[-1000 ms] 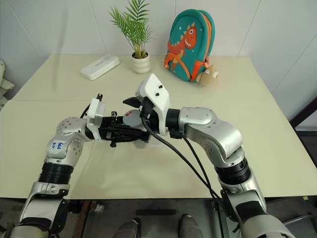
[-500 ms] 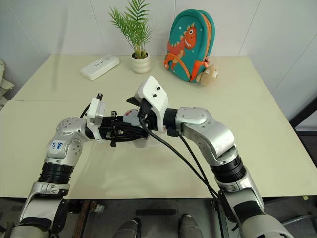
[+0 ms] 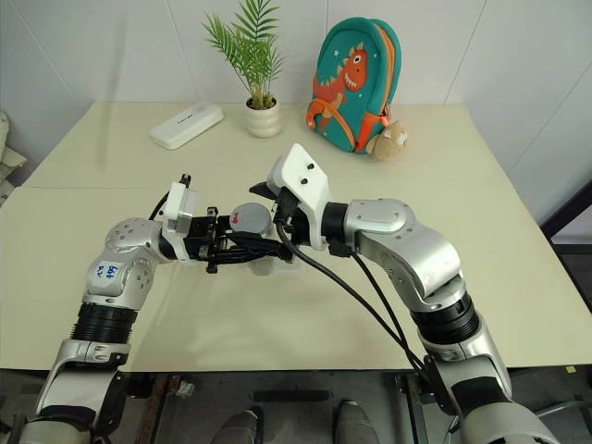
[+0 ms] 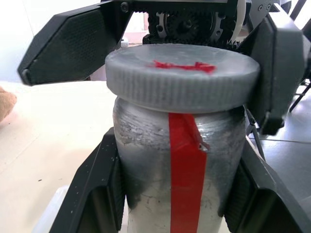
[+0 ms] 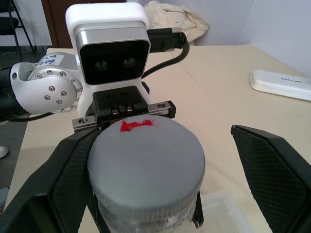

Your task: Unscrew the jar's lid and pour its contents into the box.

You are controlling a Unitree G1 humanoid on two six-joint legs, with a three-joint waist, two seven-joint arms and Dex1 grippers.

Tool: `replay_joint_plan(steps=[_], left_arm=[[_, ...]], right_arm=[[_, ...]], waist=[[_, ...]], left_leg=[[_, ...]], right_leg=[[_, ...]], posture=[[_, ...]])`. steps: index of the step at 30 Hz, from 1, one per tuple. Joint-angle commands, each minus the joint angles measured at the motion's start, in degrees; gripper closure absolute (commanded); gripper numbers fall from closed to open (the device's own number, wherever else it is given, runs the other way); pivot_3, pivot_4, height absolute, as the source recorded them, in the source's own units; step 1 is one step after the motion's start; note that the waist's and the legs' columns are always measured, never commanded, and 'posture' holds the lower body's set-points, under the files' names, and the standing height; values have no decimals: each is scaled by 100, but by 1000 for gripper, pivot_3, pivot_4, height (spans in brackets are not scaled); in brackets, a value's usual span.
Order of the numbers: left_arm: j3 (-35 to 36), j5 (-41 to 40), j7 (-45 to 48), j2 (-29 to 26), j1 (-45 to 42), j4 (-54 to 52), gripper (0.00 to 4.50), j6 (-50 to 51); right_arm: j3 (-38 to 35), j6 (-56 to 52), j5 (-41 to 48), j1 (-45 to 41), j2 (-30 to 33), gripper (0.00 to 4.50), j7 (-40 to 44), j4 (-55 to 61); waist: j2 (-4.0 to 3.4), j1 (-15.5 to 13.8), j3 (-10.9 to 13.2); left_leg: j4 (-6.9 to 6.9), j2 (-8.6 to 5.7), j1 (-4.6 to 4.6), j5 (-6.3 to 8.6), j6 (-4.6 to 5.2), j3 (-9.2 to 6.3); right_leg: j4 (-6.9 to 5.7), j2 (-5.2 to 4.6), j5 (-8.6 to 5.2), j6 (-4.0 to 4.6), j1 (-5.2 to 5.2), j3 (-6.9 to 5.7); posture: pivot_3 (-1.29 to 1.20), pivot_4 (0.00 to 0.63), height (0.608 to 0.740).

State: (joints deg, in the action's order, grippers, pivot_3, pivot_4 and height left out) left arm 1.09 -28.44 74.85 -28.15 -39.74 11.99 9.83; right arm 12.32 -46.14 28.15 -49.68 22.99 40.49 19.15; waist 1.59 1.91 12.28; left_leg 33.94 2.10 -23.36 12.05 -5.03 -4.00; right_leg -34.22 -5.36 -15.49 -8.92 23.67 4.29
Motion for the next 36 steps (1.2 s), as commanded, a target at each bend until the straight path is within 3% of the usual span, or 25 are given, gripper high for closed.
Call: replay_joint_plan(steps=[1, 20, 36], left_arm=[[75, -44, 61, -64, -61, -128, 2385, -76], [74, -25, 63, -75, -57, -129, 2385, -80], [31, -64, 84, -60, -17, -271, 2385, -9]], right_arm=[[-293, -26, 77, 35, 160, 41, 11, 255], [-411, -169, 679, 192, 371, 41, 247, 707], [-193, 85, 321, 85, 181, 41, 111, 359]], waist=[[0, -5, 0], [0, -9, 0], [0, -7, 0]], left_leg=[[0, 0, 0, 0, 0, 0], [0, 0, 0, 0, 0, 0], [0, 0, 0, 0, 0, 0]], right_leg=[[0, 0, 0, 0, 0, 0], [1, 0, 0, 0, 0, 0], [2, 0, 0, 0, 0, 0]], posture=[[0, 150, 740], [0, 150, 740], [0, 150, 740]])
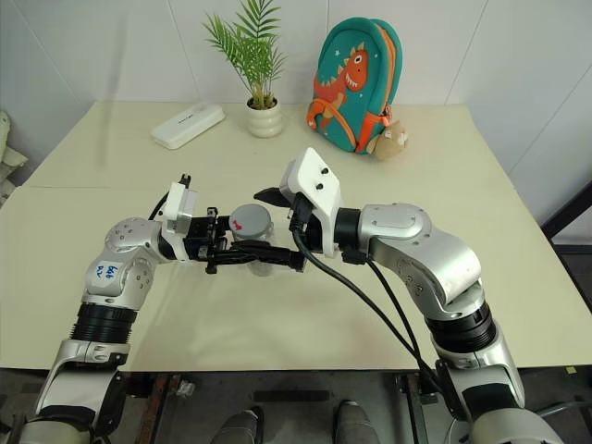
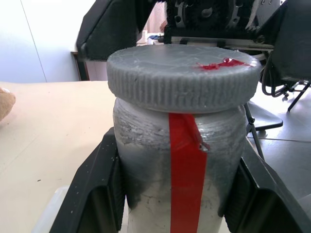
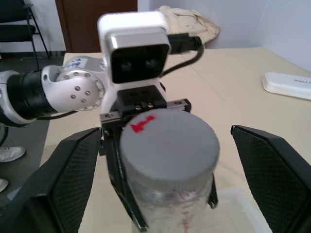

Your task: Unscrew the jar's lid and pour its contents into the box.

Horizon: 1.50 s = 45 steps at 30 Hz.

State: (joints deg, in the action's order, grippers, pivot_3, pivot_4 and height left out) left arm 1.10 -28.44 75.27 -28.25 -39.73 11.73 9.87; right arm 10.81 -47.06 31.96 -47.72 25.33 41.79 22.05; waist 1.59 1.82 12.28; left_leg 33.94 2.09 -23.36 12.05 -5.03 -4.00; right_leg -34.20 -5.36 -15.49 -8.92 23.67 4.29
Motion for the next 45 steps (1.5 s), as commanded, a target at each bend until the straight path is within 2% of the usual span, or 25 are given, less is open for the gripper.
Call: replay_joint_plan(steps=[1, 10, 25, 45], left_arm=[[32, -64, 46, -52, -17, -247, 2385, -12], [24, -63, 42, -52, -56, -255, 2385, 13], [32, -46, 31, -32, -102, -180, 2385, 9], [36, -18, 56, -30, -99, -102, 2385, -49]], right_arm=[[-32, 190, -83, -118, -66, 41, -14, 53], [39, 379, -343, -277, -263, 41, 24, -278], [-193, 180, -251, -137, 162, 41, 67, -50], [-206, 89, 139, -158, 146, 41, 141, 201]], waist=[[0, 3, 0], [0, -2, 0], [0, 1, 0], [0, -1, 0]], left_leg=[[0, 0, 0, 0, 0, 0], [0, 0, -1, 0, 0, 0], [0, 0, 0, 0, 0, 0], [0, 0, 0, 0, 0, 0]], right_leg=[[0, 0, 0, 0, 0, 0], [-1, 0, 0, 0, 0, 0], [0, 0, 0, 0, 0, 0], [0, 0, 0, 0, 0, 0]], posture=[[0, 150, 740], [0, 150, 740], [0, 150, 740], [0, 150, 740]])
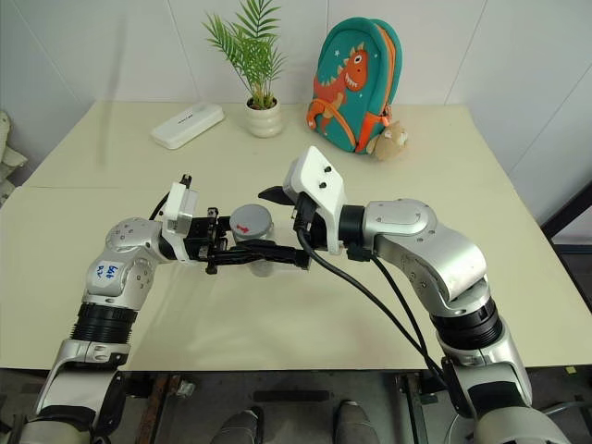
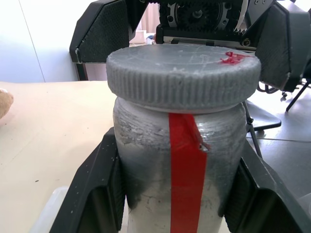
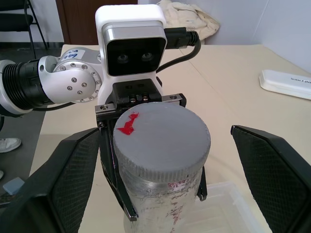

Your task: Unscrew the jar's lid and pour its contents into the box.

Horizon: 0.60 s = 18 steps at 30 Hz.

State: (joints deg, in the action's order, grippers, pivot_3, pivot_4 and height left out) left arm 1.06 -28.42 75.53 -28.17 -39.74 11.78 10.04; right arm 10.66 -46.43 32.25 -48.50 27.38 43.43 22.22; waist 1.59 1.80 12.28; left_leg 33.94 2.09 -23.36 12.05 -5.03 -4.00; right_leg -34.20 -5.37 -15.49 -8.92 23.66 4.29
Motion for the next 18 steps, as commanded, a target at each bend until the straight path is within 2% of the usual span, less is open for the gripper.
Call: replay_joint_plan(steps=[1, 13, 16, 18], left_arm=[[38, -20, 30, -32, -95, -107, 2385, -72], [36, 3, 13, -13, -96, -95, 2385, -115], [37, 4, 4, -12, -85, -110, 2385, -112], [39, 7, -4, -5, -80, -116, 2385, -114]], right_arm=[[-183, 14, 129, -90, -83, 41, -29, 175], [-89, 24, 96, -185, -153, 41, 4, 25], [-69, 8, 89, -191, -142, 485, 18, 10], [-18, -8, 61, -195, -130, 932, 36, -23]], waist=[[0, 3, 0], [0, 1, 0], [0, -1, 0], [0, 1, 0]], left_leg=[[0, 0, 0, 0, 0, 0], [0, 0, 0, 0, 0, 0], [0, 0, 0, 0, 0, 0], [0, 0, 0, 0, 0, 0]], right_leg=[[0, 0, 0, 0, 0, 0], [0, 0, 0, 0, 0, 0], [0, 0, 0, 0, 0, 0], [0, 0, 0, 0, 0, 0]], posture=[[0, 150, 740], [0, 150, 740], [0, 150, 740], [0, 150, 740]])
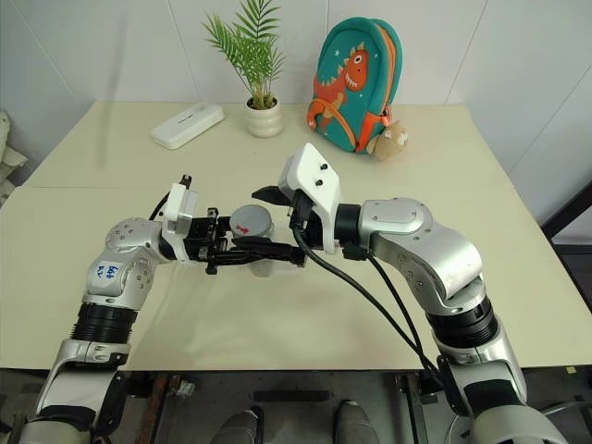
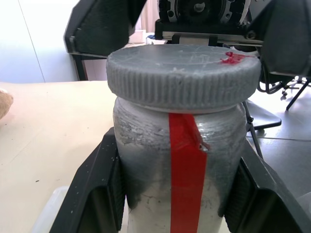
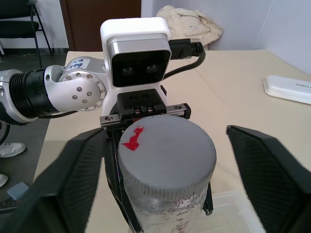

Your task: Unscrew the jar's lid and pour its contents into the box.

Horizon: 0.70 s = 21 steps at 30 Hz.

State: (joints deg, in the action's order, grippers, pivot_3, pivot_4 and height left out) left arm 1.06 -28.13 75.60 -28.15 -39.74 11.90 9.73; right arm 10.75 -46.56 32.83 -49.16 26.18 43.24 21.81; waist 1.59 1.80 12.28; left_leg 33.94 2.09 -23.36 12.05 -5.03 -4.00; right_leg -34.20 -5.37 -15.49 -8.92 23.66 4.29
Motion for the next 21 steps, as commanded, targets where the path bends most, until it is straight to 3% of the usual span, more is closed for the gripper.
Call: replay_joint_plan(steps=[1, 5, 21], left_arm=[[40, -23, -14, -5, -76, -136, 2385, -82], [44, -21, -21, 0, -57, -161, 2385, -87], [-46, 43, 58, -93, 30, -186, 2385, -40]], right_arm=[[-12, -3, -5, -125, -7, 1077, 61, 12], [18, 0, -3, -111, -2, 1859, 117, 33], [-295, 88, 5, -534, 21, 1894, 134, -171]], waist=[[0, 2, 0], [0, 0, 0], [0, 2, 0]], left_leg=[[0, 0, 0, 0, 0, 0], [0, 0, 0, 0, 0, 0], [0, 0, 0, 0, 0, 0]], right_leg=[[0, 0, 0, 0, 0, 0], [0, 0, 0, 0, 0, 0], [0, 0, 0, 0, 0, 0]], posture=[[0, 150, 740], [0, 150, 740], [0, 150, 740]])
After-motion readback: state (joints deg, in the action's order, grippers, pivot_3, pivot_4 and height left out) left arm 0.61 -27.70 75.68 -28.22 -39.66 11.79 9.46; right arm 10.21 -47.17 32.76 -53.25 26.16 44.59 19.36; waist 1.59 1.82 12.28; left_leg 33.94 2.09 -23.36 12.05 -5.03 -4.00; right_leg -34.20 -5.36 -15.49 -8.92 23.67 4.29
